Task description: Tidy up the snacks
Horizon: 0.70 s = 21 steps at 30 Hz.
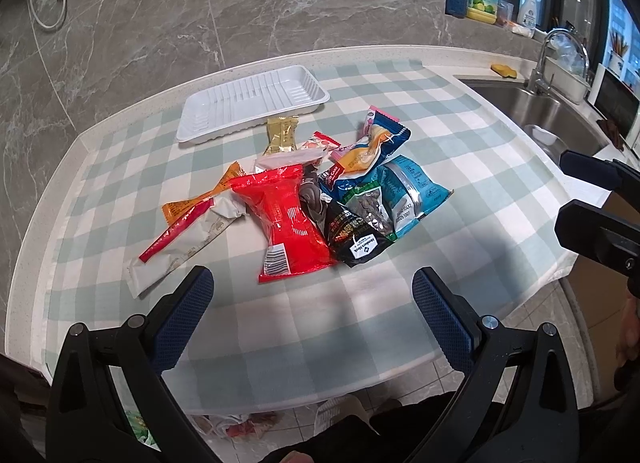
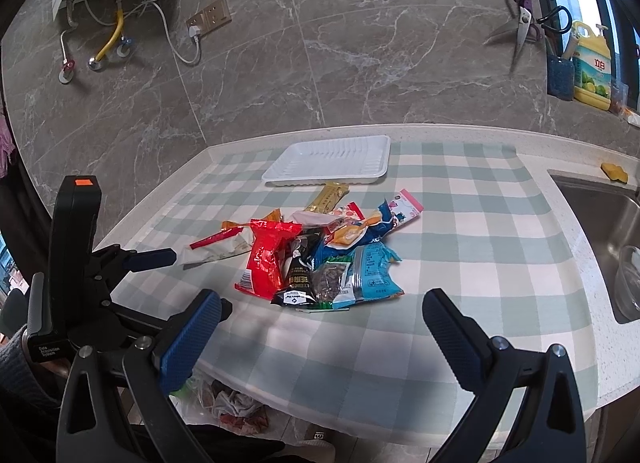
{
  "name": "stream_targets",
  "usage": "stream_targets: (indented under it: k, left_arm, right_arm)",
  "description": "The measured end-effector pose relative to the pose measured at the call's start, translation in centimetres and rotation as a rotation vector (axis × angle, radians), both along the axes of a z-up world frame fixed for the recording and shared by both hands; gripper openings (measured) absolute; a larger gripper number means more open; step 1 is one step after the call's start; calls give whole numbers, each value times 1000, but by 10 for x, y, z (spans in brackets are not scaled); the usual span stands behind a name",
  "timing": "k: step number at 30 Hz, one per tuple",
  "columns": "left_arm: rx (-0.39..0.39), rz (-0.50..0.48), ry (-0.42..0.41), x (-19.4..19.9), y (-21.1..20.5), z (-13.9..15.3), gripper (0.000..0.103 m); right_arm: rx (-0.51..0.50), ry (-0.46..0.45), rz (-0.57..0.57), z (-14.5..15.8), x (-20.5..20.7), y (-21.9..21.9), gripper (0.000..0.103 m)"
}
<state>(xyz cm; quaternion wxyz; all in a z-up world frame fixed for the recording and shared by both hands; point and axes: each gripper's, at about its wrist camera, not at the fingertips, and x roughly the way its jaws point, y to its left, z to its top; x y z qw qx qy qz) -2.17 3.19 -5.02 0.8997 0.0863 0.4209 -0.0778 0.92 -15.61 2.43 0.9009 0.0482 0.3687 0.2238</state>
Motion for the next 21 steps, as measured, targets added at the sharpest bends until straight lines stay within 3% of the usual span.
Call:
stream_targets:
  k: [21]
  left_arm:
    - [-5, -1, -2, 0, 0, -1, 101]
  right_arm:
    - [-2, -2, 3, 4, 0, 2, 103]
